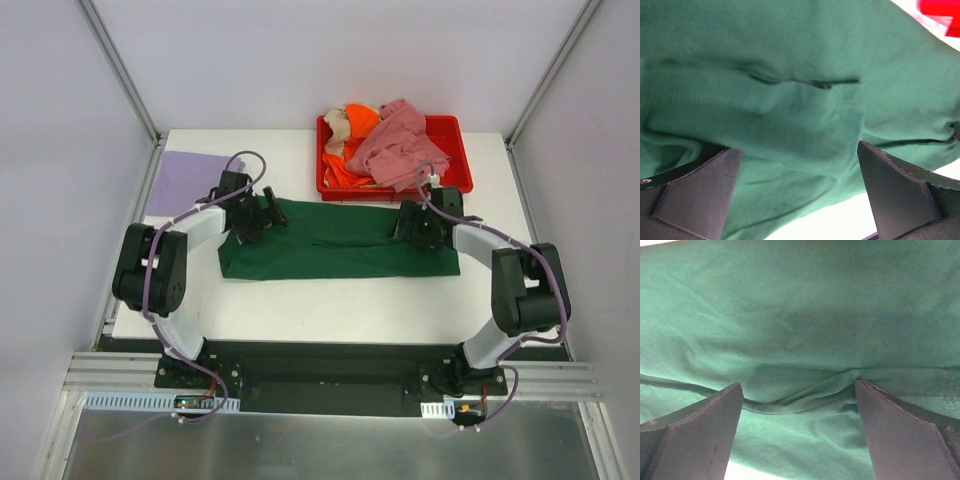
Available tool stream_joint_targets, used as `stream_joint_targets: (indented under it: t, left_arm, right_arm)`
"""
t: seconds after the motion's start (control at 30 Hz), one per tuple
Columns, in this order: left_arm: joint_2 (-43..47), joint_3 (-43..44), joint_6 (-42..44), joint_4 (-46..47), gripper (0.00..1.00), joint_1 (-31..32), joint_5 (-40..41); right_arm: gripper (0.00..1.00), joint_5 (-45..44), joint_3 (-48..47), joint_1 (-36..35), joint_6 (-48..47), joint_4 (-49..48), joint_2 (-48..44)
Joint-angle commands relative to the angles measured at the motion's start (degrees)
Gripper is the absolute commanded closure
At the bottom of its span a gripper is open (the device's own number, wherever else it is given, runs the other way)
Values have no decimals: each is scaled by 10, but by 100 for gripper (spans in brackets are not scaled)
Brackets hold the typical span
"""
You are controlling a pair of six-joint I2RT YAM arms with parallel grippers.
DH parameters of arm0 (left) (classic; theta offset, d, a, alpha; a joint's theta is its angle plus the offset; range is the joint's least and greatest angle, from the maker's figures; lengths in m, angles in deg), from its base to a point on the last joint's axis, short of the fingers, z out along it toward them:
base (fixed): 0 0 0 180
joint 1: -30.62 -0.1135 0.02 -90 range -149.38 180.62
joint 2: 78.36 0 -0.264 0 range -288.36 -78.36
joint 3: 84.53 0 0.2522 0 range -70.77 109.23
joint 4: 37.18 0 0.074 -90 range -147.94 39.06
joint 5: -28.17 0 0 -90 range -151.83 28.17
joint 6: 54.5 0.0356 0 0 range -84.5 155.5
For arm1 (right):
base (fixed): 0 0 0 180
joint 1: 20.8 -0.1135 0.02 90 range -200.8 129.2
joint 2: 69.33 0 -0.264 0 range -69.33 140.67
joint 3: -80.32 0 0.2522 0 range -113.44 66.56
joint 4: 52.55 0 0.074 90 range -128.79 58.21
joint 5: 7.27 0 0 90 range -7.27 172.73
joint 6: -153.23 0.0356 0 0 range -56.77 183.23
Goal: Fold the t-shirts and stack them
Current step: Rotate the tshirt 60 degrees
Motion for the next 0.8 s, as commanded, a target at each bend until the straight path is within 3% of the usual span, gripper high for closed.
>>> stream_joint_targets:
  t: [0.0, 0.17, 0.3, 0.47, 0.63, 0.77]
  left_arm:
    - [-49, 38, 2, -11, 1, 5, -5]
    - [-83, 59, 3, -11, 1, 5, -12]
    - [-99, 87, 13, -14, 1, 5, 3]
    - [-143, 151, 35, -22, 1, 5, 3]
    - [-190, 215, 56, -26, 1, 6, -8]
    - [-254, 286, 49, -31, 1, 6, -32]
  right_arm:
    - [4, -1, 16, -1, 27, 18, -1]
    - [4, 45, 110, -11, 50, 21, -80]
    - [4, 39, 163, -50, 78, 77, -170]
    - [4, 22, 243, -167, 164, 127, -270]
    - [4, 37, 293, -304, 285, 81, -359]
    - [4, 24, 258, -365, 287, 79, -332]
